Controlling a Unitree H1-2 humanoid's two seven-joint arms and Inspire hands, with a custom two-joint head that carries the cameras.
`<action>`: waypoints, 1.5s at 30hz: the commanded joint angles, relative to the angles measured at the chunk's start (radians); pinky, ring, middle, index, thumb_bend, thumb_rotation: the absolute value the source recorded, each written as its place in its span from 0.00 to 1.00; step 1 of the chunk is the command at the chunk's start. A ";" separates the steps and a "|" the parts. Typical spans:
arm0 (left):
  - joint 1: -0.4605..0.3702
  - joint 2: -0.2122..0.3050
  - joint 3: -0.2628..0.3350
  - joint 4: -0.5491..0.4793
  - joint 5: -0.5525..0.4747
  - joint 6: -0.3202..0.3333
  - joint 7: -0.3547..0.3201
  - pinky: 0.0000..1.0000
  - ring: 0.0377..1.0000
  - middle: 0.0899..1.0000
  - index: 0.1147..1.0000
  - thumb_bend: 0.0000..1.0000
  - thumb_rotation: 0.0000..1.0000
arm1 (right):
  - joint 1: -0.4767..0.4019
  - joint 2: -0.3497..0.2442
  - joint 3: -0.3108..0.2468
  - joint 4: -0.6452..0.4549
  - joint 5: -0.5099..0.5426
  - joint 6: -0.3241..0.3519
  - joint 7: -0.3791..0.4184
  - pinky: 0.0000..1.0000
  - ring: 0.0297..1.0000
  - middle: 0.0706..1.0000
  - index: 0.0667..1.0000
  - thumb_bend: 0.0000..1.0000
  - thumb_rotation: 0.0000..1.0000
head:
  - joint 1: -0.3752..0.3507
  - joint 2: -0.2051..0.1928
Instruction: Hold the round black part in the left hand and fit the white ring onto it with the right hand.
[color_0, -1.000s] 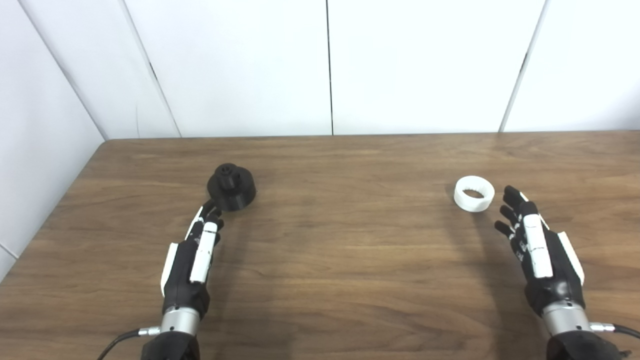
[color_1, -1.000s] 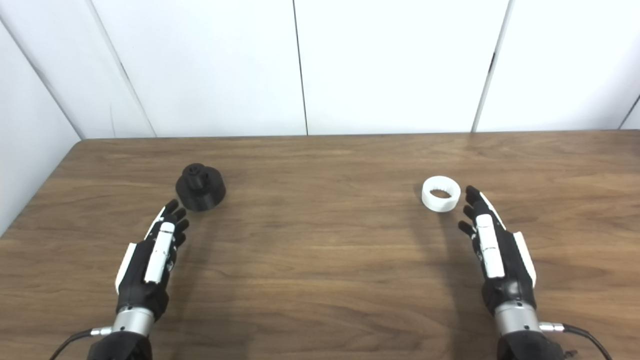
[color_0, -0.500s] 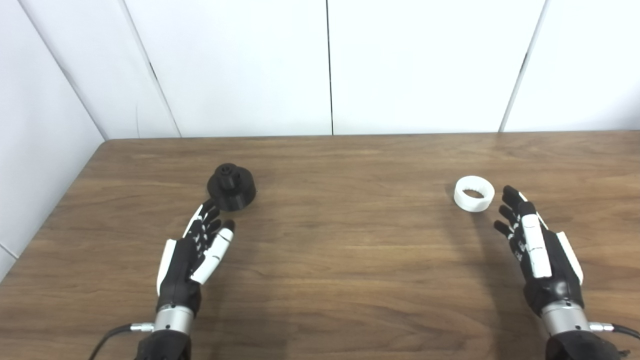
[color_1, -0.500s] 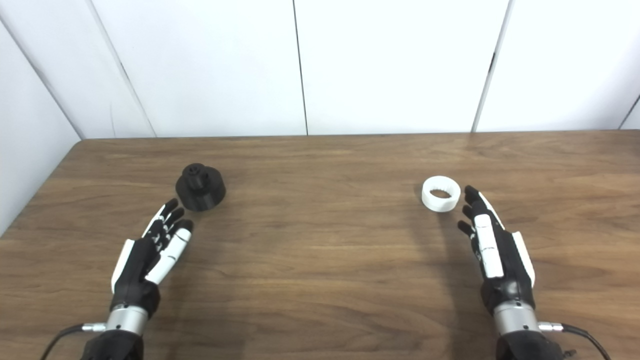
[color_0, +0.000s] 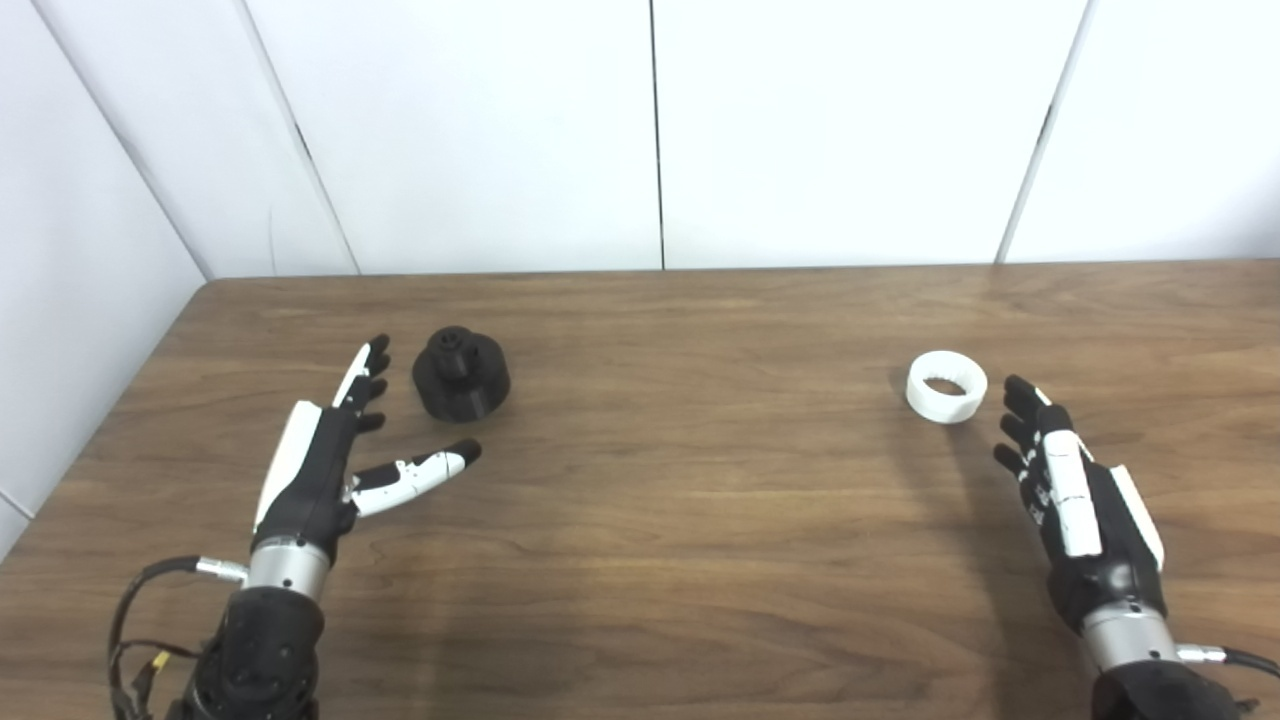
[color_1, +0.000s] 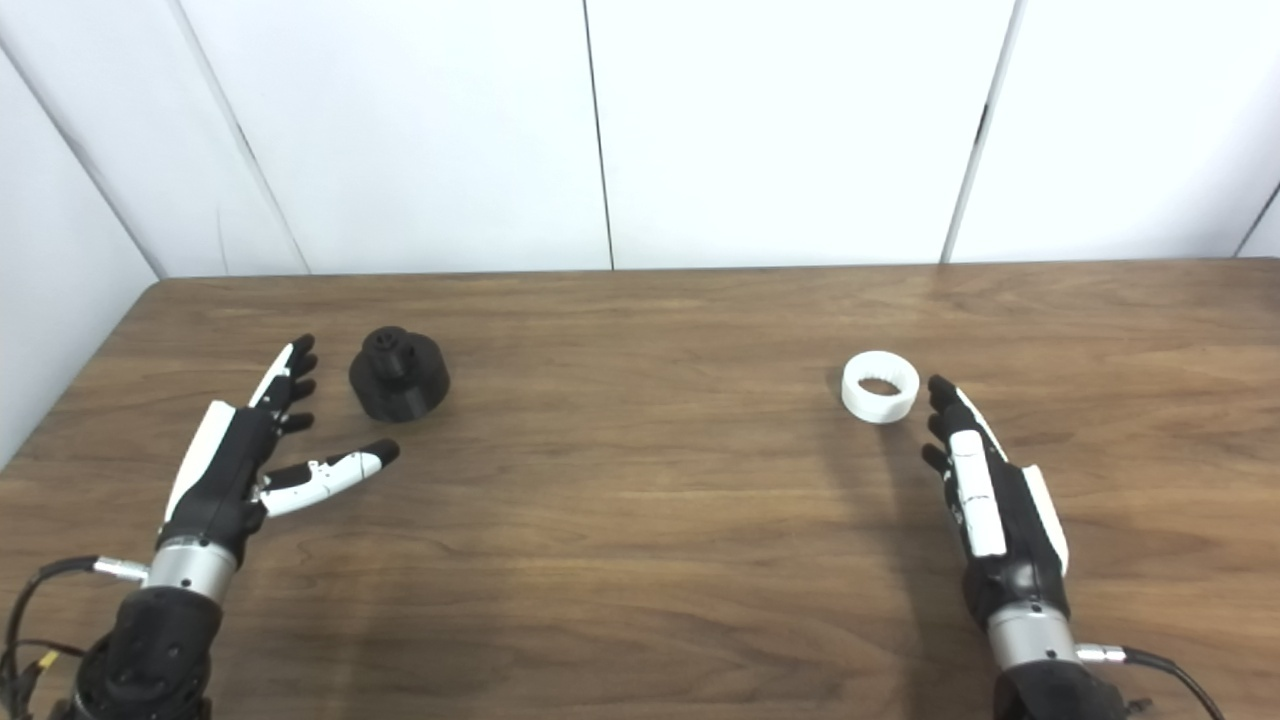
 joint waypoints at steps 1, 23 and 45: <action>-0.062 0.060 0.006 -0.011 0.057 -0.006 -0.045 0.84 0.96 0.99 0.98 0.79 0.25 | -0.037 -0.013 0.000 -0.004 0.008 -0.053 0.013 0.94 0.96 0.96 0.93 0.55 0.99 | 0.001 0.001; -0.249 0.271 -0.110 0.274 0.252 -0.072 -0.102 0.87 0.98 0.95 0.90 1.00 0.23 | -0.047 -0.028 0.015 0.004 -0.003 -0.061 0.015 0.97 0.94 0.95 0.93 0.51 1.00 | 0.006 -0.003; -0.392 0.364 -0.236 0.543 0.295 -0.194 -0.029 1.00 1.00 0.94 0.86 0.99 0.25 | -0.031 -0.029 0.019 0.034 -0.007 -0.119 0.018 0.90 0.89 0.91 0.91 0.51 1.00 | 0.014 -0.019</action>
